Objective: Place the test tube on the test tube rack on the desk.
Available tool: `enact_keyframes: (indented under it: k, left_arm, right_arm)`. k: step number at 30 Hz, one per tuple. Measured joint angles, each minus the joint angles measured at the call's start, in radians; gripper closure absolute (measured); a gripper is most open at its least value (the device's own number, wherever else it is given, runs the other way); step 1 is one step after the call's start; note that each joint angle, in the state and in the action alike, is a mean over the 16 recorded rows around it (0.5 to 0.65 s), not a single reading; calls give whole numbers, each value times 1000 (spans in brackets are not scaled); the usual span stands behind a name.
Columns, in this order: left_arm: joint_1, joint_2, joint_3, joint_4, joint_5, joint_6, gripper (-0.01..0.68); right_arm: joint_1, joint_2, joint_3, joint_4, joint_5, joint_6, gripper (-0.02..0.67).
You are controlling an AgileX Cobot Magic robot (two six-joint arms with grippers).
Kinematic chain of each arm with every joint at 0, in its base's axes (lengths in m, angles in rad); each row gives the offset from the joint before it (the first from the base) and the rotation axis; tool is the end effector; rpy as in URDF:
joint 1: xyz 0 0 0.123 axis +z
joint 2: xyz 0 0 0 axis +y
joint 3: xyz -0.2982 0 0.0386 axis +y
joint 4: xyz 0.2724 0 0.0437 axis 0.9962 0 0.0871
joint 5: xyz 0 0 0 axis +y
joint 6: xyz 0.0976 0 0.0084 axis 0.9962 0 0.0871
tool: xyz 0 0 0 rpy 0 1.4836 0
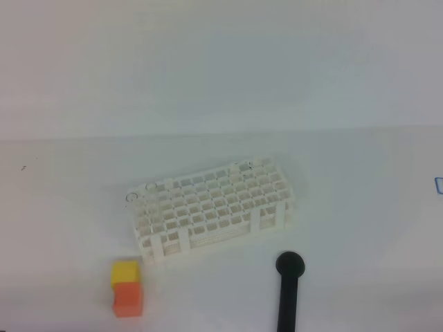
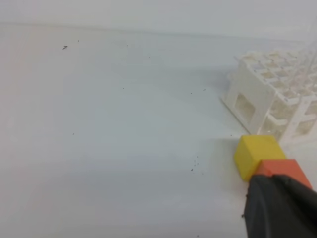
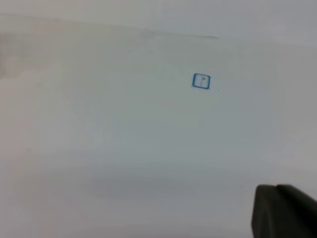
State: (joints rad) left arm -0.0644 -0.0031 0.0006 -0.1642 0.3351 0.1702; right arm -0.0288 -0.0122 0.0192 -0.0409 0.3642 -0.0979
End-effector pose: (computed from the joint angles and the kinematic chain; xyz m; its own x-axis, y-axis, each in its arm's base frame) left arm 0.0684 -0.0097 0.1816 -0.2366 0.0303 -0.9711 0.1199 0.9928 0.0017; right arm 0.0680 -0.0034 0.1722 -0.2830 -0.1276 -0.9506 0.0044 0.9909 -0.1343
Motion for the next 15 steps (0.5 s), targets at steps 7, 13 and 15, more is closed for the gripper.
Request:
enact_keyframes:
  k: [7,13,15]
  left_arm:
    - [0,0,0,0,0,0,673]
    - [0,0,0,0,0,0,673]
    - [0,0,0,0,0,0,673]
  right_arm:
    - [27,0,0,0,0,0,650]
    - [30,0,0,0,0,0,650]
    - [30,0,0,0,0,0,650]
